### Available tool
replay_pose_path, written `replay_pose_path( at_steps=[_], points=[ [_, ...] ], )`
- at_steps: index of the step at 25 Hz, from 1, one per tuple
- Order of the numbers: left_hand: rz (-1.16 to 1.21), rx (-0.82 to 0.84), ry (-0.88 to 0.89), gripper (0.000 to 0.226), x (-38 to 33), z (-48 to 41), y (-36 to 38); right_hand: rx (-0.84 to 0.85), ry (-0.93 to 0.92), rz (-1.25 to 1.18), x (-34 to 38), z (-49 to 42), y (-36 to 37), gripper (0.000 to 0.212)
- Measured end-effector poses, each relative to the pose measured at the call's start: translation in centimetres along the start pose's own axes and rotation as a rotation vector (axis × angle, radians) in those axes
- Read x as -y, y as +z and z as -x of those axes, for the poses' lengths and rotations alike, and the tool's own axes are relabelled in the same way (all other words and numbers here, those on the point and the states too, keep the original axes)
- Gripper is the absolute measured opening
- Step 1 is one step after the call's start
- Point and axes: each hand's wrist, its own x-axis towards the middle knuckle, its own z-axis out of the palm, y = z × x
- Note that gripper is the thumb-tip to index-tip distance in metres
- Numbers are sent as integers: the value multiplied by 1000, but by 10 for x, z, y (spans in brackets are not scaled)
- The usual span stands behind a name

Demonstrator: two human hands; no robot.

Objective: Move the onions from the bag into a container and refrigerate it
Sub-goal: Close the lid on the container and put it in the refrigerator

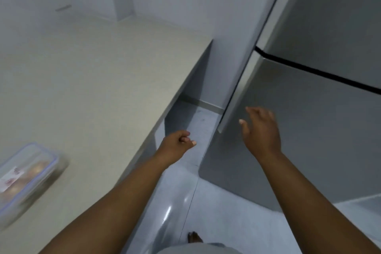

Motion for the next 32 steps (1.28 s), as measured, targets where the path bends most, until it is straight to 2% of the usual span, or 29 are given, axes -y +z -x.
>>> replay_pose_path(
  at_steps=[4, 9, 14, 17, 21, 28, 32],
  points=[
    [-78, 17, 100, 57, -74, -62, 62, -172, -58, 168, -39, -55, -50, 41],
    [-114, -69, 124, 75, -133, -115, 113, -108, -20, 252, -66, -80, -64, 55],
    [-82, -116, 195, 54, -157, -152, 126, -116, -62, 317, -74, -86, -62, 70],
    [-75, -62, 196, 41, -152, -161, 119, -117, -64, 324, -72, -89, -61, 71],
    [-143, 2, 211, 35, -151, -168, 109, -113, -44, 308, -69, -91, -61, 67],
    [-182, 1, 283, 41, -131, -134, 104, -172, 23, 310, -49, -71, -69, 55],
    [-147, -75, 316, 45, -109, -89, 108, -165, 77, 305, -24, -40, -79, 65]
  ],
)
